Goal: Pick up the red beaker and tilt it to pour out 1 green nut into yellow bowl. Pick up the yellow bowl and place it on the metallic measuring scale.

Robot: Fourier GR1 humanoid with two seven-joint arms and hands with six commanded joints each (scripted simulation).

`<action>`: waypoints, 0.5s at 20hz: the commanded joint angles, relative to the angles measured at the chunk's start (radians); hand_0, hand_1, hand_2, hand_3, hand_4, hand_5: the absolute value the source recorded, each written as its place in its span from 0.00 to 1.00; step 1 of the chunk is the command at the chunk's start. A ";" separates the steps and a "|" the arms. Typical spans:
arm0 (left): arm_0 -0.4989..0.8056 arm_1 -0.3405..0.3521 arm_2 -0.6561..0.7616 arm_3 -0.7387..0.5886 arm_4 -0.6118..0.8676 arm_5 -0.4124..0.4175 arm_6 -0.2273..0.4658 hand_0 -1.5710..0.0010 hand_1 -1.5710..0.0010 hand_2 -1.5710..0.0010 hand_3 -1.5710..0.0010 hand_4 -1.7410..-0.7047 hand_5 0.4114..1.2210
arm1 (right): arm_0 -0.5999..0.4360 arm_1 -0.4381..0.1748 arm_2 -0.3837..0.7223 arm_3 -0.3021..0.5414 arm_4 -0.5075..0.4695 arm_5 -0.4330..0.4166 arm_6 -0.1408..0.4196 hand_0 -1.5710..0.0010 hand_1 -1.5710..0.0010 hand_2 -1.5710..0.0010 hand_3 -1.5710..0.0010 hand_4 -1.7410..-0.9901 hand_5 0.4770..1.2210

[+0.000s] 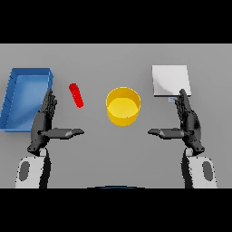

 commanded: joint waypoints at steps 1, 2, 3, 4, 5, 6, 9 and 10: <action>0.002 -0.001 -0.001 -0.001 0.000 0.001 -0.001 1.00 1.00 1.00 1.00 0.58 0.31 | 0.000 0.001 0.001 0.000 0.000 -0.001 0.000 1.00 1.00 1.00 1.00 0.89 0.14; 0.005 -0.001 -0.003 -0.004 -0.001 0.000 -0.003 1.00 1.00 1.00 1.00 0.58 0.31 | 0.000 0.003 0.002 0.000 0.002 -0.002 0.000 1.00 1.00 1.00 1.00 0.89 0.14; 0.009 -0.002 -0.004 -0.007 -0.001 0.000 -0.004 1.00 1.00 1.00 1.00 0.58 0.31 | 0.000 0.004 0.004 0.000 0.003 -0.004 0.000 1.00 1.00 1.00 1.00 0.89 0.14; 0.013 -0.003 -0.007 -0.010 -0.002 0.000 -0.005 1.00 1.00 1.00 1.00 0.58 0.31 | -0.001 0.006 0.006 0.000 0.005 -0.005 0.000 1.00 1.00 1.00 1.00 0.89 0.14; 0.018 -0.004 -0.009 -0.014 -0.003 0.000 -0.006 1.00 1.00 1.00 1.00 0.58 0.31 | -0.001 0.009 0.008 0.000 0.007 -0.007 0.000 1.00 1.00 1.00 1.00 0.89 0.14; 0.028 -0.011 -0.016 -0.020 -0.009 0.003 -0.010 1.00 1.00 1.00 1.00 0.58 0.31 | 0.002 0.006 0.006 -0.007 0.005 -0.006 -0.003 1.00 1.00 1.00 1.00 0.89 0.14; 0.134 0.052 -0.105 -0.164 -0.116 -0.019 -0.035 1.00 1.00 1.00 1.00 0.58 0.31 | 0.068 -0.061 0.111 -0.093 0.245 -0.069 -0.110 1.00 1.00 1.00 1.00 0.90 0.13; 0.136 0.057 -0.116 -0.189 -0.130 -0.016 -0.002 1.00 1.00 1.00 1.00 0.58 0.31 | 0.072 -0.062 0.124 -0.108 0.276 -0.080 -0.091 1.00 1.00 1.00 1.00 0.90 0.13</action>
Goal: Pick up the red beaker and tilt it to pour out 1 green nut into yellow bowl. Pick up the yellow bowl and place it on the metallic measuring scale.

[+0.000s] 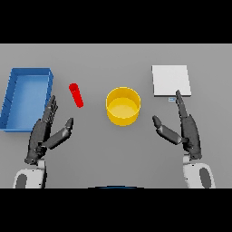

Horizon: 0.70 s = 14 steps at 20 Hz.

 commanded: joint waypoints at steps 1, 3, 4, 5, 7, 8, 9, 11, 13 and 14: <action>-0.005 0.012 0.000 -0.016 -0.001 -0.005 0.031 1.00 1.00 1.00 1.00 0.58 0.31 | 0.017 -0.002 0.009 -0.018 0.013 -0.002 -0.005 1.00 1.00 1.00 1.00 0.89 0.14; 0.010 0.004 -0.027 -0.020 -0.021 -0.011 0.049 1.00 1.00 1.00 1.00 0.58 0.30 | 0.013 -0.003 0.007 -0.015 -0.007 0.017 0.005 1.00 1.00 1.00 1.00 0.85 0.16; 0.017 0.020 -0.016 -0.035 -0.011 -0.018 0.054 1.00 1.00 1.00 1.00 0.58 0.30 | 0.004 -0.002 0.009 -0.017 -0.010 0.022 0.015 1.00 1.00 1.00 1.00 0.83 0.16; -0.004 0.013 -0.019 -0.002 -0.020 -0.015 0.086 1.00 1.00 1.00 1.00 0.58 0.29 | 0.000 0.004 0.013 -0.012 -0.009 0.022 0.020 1.00 1.00 1.00 1.00 0.81 0.17; -0.045 0.007 -0.009 0.044 -0.017 -0.012 0.090 1.00 1.00 1.00 1.00 0.58 0.29 | 0.010 -0.007 0.009 -0.028 -0.034 0.047 -0.006 1.00 1.00 1.00 1.00 0.77 0.20; -0.078 0.011 0.002 0.070 -0.017 -0.009 0.102 1.00 1.00 1.00 1.00 0.58 0.29 | 0.004 -0.012 -0.005 -0.022 -0.057 0.057 0.002 1.00 1.00 1.00 1.00 0.75 0.20; -0.098 -0.001 0.002 0.112 -0.018 -0.008 0.110 1.00 1.00 1.00 1.00 0.58 0.29 | 0.005 -0.006 -0.003 -0.013 -0.063 0.062 0.005 1.00 1.00 1.00 1.00 0.73 0.20; -0.153 0.004 0.027 0.187 -0.009 -0.012 0.081 1.00 1.00 1.00 1.00 0.55 0.29 | 0.003 -0.005 -0.011 -0.016 -0.079 0.066 -0.002 1.00 1.00 1.00 1.00 0.71 0.20; -0.207 0.008 0.047 0.272 -0.008 -0.014 0.057 1.00 1.00 1.00 1.00 0.54 0.29 | 0.000 -0.008 -0.008 -0.009 -0.077 0.072 -0.001 1.00 1.00 1.00 1.00 0.70 0.20; -0.237 0.020 0.059 0.302 -0.008 -0.016 0.050 1.00 1.00 1.00 1.00 0.54 0.29 | -0.004 -0.007 -0.009 -0.019 -0.081 0.072 0.007 1.00 1.00 1.00 1.00 0.69 0.20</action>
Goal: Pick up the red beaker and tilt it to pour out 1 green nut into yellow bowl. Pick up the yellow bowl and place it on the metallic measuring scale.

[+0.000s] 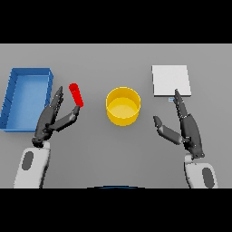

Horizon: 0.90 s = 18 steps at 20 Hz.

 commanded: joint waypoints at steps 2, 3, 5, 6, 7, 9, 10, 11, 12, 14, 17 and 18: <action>-0.074 -0.009 0.011 0.086 -0.002 0.001 -0.011 1.00 1.00 1.00 1.00 0.54 0.28 | 0.008 0.009 0.007 -0.002 0.006 -0.004 0.000 1.00 1.00 1.00 1.00 0.68 0.20; -0.090 -0.009 0.015 0.108 0.000 -0.003 -0.037 1.00 1.00 1.00 1.00 0.54 0.28 | 0.009 0.008 0.008 0.002 0.006 -0.001 -0.001 1.00 1.00 1.00 1.00 0.68 0.20; -0.151 -0.012 0.025 0.178 -0.007 0.001 -0.047 1.00 1.00 1.00 1.00 0.53 0.28 | 0.005 0.006 0.008 0.017 0.013 -0.002 -0.008 1.00 1.00 1.00 1.00 0.69 0.20; -0.160 -0.010 0.027 0.188 -0.009 0.002 -0.057 1.00 1.00 1.00 1.00 0.52 0.29 | 0.010 0.005 0.009 0.010 0.011 0.001 -0.010 1.00 1.00 1.00 1.00 0.70 0.20; -0.186 -0.010 0.026 0.212 -0.016 0.003 -0.065 1.00 1.00 1.00 1.00 0.52 0.30 | 0.014 0.014 0.013 0.001 0.006 0.000 -0.013 1.00 1.00 1.00 1.00 0.69 0.20; -0.224 -0.017 0.021 0.257 -0.041 0.022 -0.063 1.00 1.00 1.00 1.00 0.52 0.30 | 0.004 0.013 0.005 0.008 -0.001 0.002 -0.005 1.00 1.00 1.00 1.00 0.68 0.21; -0.249 -0.009 0.033 0.298 -0.046 0.029 -0.060 1.00 1.00 1.00 1.00 0.53 0.31 | 0.011 0.007 0.000 0.006 -0.004 0.001 -0.012 1.00 1.00 1.00 1.00 0.69 0.21; -0.268 -0.019 0.035 0.327 -0.050 0.037 -0.066 1.00 1.00 1.00 1.00 0.52 0.31 | 0.018 0.008 0.001 0.001 -0.006 0.002 -0.015 1.00 1.00 1.00 1.00 0.68 0.21; -0.279 -0.020 0.037 0.347 -0.057 0.046 -0.081 1.00 1.00 1.00 1.00 0.53 0.31 | 0.014 0.006 -0.002 -0.003 -0.008 0.001 -0.007 1.00 1.00 1.00 1.00 0.68 0.21; -0.301 -0.019 0.046 0.369 -0.052 0.047 -0.081 1.00 1.00 1.00 1.00 0.52 0.32 | 0.018 0.001 -0.008 -0.009 -0.016 0.005 0.006 1.00 1.00 1.00 1.00 0.67 0.22; -0.345 -0.032 0.064 0.445 -0.050 0.061 -0.126 1.00 1.00 1.00 1.00 0.50 0.34 | 0.026 0.001 -0.003 -0.013 -0.001 -0.003 0.002 1.00 1.00 1.00 1.00 0.66 0.22; -0.356 -0.033 0.081 0.467 -0.036 0.060 -0.150 1.00 1.00 1.00 1.00 0.48 0.35 | 0.025 0.000 -0.008 -0.016 -0.012 0.001 -0.001 1.00 1.00 1.00 1.00 0.66 0.22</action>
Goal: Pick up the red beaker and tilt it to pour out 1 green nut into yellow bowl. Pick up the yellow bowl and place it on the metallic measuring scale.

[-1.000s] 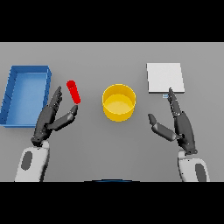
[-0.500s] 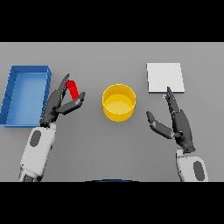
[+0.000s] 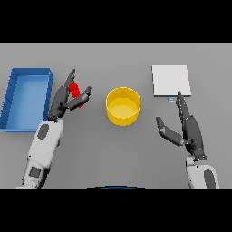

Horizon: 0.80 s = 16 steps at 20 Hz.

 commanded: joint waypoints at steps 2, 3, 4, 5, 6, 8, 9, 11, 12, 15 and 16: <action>-0.008 -0.021 0.022 0.026 0.027 0.004 -0.050 1.00 1.00 1.00 1.00 0.44 0.37 | -0.006 0.004 0.003 0.005 0.003 -0.002 0.007 1.00 1.00 1.00 1.00 0.66 0.23; -0.028 -0.026 0.037 0.062 0.036 0.006 -0.056 1.00 1.00 1.00 1.00 0.42 0.38 | 0.002 0.004 0.003 -0.002 0.003 -0.003 0.003 1.00 1.00 1.00 1.00 0.66 0.23; -0.039 -0.030 0.046 0.080 0.042 0.009 -0.071 1.00 0.99 0.97 0.98 0.40 0.40 | 0.015 0.006 0.008 -0.001 0.003 0.002 -0.006 1.00 1.00 1.00 1.00 0.66 0.22; -0.051 -0.037 0.055 0.098 0.049 0.013 -0.085 0.95 0.94 0.90 0.91 0.36 0.43 | 0.012 0.006 0.005 -0.006 0.003 -0.002 -0.004 1.00 1.00 1.00 1.00 0.66 0.23; -0.061 -0.046 0.063 0.124 0.047 0.029 -0.101 0.87 0.85 0.82 0.84 0.33 0.46 | 0.004 0.003 0.002 -0.011 0.000 -0.002 0.004 1.00 1.00 1.00 1.00 0.67 0.23; -0.074 -0.051 0.072 0.146 0.032 0.077 -0.110 0.65 0.63 0.58 0.54 0.26 0.66 | 0.005 -0.003 -0.001 -0.012 0.003 -0.003 0.017 1.00 1.00 1.00 1.00 0.67 0.23; -0.081 -0.055 0.061 0.157 0.006 0.103 -0.123 0.52 0.50 0.46 0.44 0.21 0.73 | -0.001 -0.001 -0.002 -0.012 0.001 -0.005 0.018 1.00 1.00 1.00 1.00 0.67 0.23; -0.098 -0.053 0.040 0.168 -0.027 0.115 -0.115 0.33 0.32 0.30 0.33 0.15 0.82 | 0.006 0.008 0.010 -0.008 0.011 -0.006 0.017 1.00 1.00 1.00 1.00 0.67 0.23; -0.088 -0.055 0.033 0.162 -0.029 0.121 -0.135 0.27 0.26 0.24 0.29 0.12 0.86 | 0.008 0.007 0.008 -0.005 0.010 -0.005 0.011 1.00 1.00 1.00 1.00 0.67 0.23; -0.087 -0.055 0.028 0.156 -0.025 0.117 -0.118 0.14 0.13 0.12 0.17 0.17 0.93 | 0.001 0.008 -0.002 -0.002 -0.009 0.000 0.007 1.00 1.00 1.00 1.00 0.65 0.23; -0.082 -0.050 0.028 0.150 -0.028 0.114 -0.120 0.11 0.11 0.10 0.14 0.19 0.94 | 0.001 0.001 -0.009 -0.007 -0.021 0.006 -0.002 1.00 1.00 1.00 1.00 0.65 0.22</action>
